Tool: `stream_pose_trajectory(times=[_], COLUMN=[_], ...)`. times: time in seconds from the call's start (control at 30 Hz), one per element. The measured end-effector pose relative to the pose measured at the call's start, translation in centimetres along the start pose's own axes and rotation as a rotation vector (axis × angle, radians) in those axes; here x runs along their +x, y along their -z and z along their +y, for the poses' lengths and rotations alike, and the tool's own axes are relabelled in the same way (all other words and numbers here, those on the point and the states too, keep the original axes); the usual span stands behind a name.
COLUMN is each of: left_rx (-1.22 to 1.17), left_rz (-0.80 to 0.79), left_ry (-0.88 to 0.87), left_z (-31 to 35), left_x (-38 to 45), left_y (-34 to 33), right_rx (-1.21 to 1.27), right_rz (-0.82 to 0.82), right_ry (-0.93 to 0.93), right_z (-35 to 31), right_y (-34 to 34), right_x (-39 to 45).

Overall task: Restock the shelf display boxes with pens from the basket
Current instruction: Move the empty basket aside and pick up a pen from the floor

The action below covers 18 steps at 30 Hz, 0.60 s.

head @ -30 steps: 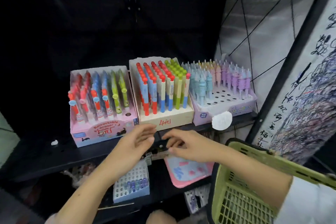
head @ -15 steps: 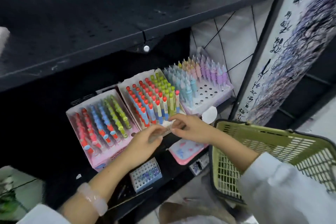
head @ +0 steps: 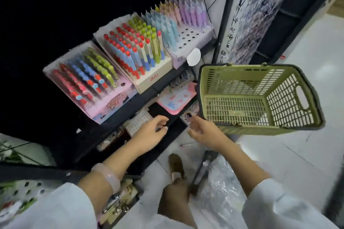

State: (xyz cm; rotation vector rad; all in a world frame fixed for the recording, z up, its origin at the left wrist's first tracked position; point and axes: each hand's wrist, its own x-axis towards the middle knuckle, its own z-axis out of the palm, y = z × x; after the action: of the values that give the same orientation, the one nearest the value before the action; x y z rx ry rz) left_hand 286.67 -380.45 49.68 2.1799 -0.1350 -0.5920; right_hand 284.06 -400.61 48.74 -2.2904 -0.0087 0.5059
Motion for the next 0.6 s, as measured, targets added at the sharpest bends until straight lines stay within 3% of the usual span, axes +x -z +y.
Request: stream_pose_trajectory(times=[0.2, 0.4, 0.6], left_rx=[-0.1, -0.163, -0.092], left_rz=[-0.039, 0.052, 0.069], left_ry=[0.144, 0.242, 0.163], left_z=[-9.5, -21.6, -34.7], left_x=[0.7, 6.6, 14.5], left_y=[-9.9, -16.1, -23.7], right_rx=[0.216, 0.125, -0.09], right_rz=[0.261, 0.121, 0.002], right_ry=[-0.338, -0.463, -0.457], right_z=[7.7, 16.7, 27.2], right_y=[-10.7, -21.9, -31.5], right_x=[-0.6, 7.1, 21.3])
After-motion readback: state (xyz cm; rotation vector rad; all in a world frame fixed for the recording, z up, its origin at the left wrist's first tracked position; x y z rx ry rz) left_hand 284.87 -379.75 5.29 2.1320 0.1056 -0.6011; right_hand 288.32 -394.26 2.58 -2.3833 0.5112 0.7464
